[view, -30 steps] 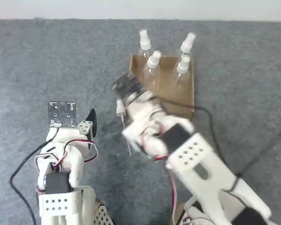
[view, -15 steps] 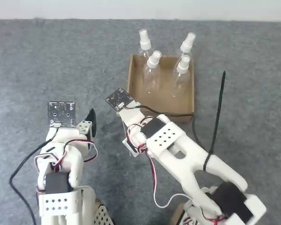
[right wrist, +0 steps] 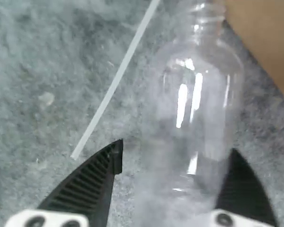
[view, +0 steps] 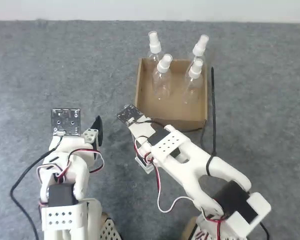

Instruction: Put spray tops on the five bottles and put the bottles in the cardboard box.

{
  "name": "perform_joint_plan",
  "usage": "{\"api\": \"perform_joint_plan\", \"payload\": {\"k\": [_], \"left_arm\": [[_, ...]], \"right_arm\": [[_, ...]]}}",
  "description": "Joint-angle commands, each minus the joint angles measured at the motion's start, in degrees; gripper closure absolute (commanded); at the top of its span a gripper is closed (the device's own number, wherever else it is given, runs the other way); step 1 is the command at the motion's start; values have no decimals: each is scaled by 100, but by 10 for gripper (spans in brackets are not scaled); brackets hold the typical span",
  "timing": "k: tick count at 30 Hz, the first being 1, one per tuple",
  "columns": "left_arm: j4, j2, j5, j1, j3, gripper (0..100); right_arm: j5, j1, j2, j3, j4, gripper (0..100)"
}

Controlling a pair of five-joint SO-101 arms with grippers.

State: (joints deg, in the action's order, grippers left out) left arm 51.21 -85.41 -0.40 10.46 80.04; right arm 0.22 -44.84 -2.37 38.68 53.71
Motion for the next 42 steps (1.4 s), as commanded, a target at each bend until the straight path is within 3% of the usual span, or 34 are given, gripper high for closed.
{"api": "perform_joint_plan", "payload": {"k": [1,5,9,15,18,21,25,32,36,42], "left_arm": [[-141,53,-26,18,-57,826],[-141,53,-18,18,-66,826],[-141,62,-18,18,-110,826],[158,202,-18,18,-629,826],[431,897,-35,-18,-1218,826],[870,2084,-44,-202,-2123,825],[1160,3859,-44,-334,-3424,823],[1187,6576,-44,-343,-5086,795],[1187,7938,-316,-352,-5798,734],[1187,9160,-396,-360,-6607,728]], "right_arm": [[70,40,-215,-79,-31,899],[721,40,-655,-44,57,990],[1916,40,-1288,-149,822,991],[2163,198,-2651,-519,2255,993],[2374,813,-3266,-870,2914,993],[2435,1868,-3705,-1301,3371,993],[3209,3442,-3820,-1714,3934,993],[4281,6026,-3477,-976,2905,993],[4571,6580,-2668,-396,1921,993],[4527,6853,-1578,-360,1121,993]]}}
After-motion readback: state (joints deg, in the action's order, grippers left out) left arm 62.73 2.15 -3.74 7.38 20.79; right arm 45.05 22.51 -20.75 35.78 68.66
